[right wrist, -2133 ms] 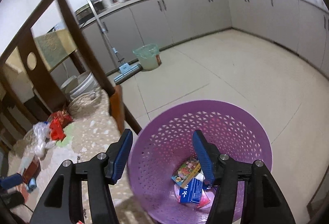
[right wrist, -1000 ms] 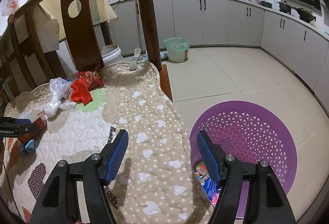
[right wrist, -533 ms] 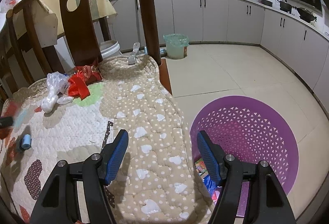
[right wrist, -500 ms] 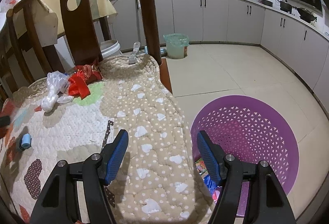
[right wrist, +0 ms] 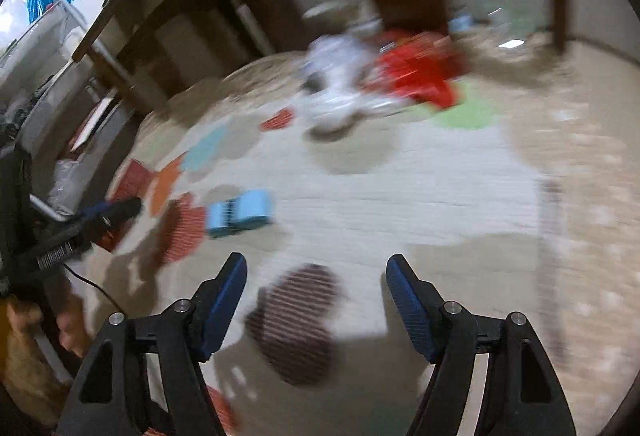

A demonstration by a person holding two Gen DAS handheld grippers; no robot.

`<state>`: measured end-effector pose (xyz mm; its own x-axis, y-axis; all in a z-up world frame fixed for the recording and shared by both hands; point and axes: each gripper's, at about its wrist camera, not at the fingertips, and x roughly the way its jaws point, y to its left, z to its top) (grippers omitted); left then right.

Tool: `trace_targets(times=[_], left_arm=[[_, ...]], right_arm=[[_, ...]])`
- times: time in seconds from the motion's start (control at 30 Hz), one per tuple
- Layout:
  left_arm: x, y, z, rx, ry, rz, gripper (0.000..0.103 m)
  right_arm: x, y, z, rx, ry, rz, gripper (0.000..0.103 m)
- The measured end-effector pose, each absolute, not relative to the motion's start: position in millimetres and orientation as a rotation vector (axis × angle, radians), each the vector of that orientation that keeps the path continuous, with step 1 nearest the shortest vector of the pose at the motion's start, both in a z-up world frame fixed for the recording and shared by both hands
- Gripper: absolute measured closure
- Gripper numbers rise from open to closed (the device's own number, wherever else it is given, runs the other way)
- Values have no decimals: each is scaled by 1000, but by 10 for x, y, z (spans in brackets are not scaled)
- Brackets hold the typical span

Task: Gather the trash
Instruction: 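Grasp the light blue WHi box with the right tool while the left holds the red box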

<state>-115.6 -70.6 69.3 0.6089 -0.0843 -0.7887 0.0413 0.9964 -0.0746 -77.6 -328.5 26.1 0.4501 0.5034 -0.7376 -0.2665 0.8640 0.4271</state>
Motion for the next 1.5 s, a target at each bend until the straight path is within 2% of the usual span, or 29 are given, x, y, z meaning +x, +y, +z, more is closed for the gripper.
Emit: trace_targets(times=[0.03, 0.1, 0.27, 0.47, 0.6, 0.73, 0.8, 0.87, 1.5], left_arm=[[-1181, -675, 687, -47, 909, -69, 39], [-1228, -613, 679, -43, 901, -69, 39], [-1291, -475, 637, -61, 889, -79, 39], [-1327, -337, 592, -104, 895, -81, 39], [-1330, -319, 588, -110, 892, -77, 39], [-1347, -392, 596, -75, 885, -73, 39], [-1353, -441, 597, -59, 884, -75, 39], [-1346, -481, 598, -48, 886, -81, 39], [-1380, -1188, 708, 95, 888, -167, 39]], right_arm=[[-696, -3153, 215, 306, 1040, 521, 29], [-608, -3001, 150, 384, 1097, 576, 41], [-404, -2697, 41, 458, 1183, 596, 46], [-86, -2373, 108, 344, 1190, 480, 46], [5, -2139, 149, 228, 1173, 431, 37], [-140, -1974, 148, 41, 1118, 394, 38], [-200, -2008, 149, 10, 1095, 369, 63], [-218, -2080, 164, 36, 1089, 397, 67], [-781, -3273, 353, 195, 977, 318, 67]])
